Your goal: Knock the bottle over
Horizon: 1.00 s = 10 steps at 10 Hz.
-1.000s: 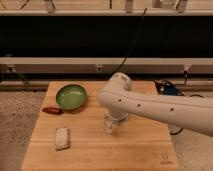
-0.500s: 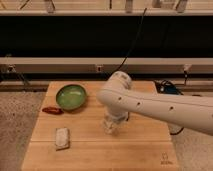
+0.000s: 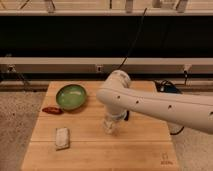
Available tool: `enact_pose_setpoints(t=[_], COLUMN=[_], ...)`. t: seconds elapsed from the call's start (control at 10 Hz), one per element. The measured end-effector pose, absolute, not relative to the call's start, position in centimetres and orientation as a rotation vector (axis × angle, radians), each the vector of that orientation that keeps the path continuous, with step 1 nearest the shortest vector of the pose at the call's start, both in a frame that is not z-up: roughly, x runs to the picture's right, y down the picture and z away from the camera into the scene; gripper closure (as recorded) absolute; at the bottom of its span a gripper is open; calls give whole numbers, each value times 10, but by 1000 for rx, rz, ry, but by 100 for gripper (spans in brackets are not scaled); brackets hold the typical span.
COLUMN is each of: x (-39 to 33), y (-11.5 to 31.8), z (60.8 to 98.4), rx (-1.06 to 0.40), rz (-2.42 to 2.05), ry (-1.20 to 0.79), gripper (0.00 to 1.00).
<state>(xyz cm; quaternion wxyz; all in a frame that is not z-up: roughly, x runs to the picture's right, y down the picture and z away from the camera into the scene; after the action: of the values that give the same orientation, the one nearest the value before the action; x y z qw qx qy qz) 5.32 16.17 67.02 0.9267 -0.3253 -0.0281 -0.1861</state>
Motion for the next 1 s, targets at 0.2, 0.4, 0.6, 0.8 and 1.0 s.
enact_pose_setpoints(t=[0.2, 0.4, 0.6, 0.8, 1.0], x=[49, 43, 43, 39, 36], y=[160, 157, 156, 153, 151], z=[671, 672, 672, 672, 672], rx=[-666, -661, -659, -657, -654], rz=[-382, -385, -384, -386, -386], ry=[-68, -80, -87, -95, -105], gripper=[98, 98, 98, 98, 98])
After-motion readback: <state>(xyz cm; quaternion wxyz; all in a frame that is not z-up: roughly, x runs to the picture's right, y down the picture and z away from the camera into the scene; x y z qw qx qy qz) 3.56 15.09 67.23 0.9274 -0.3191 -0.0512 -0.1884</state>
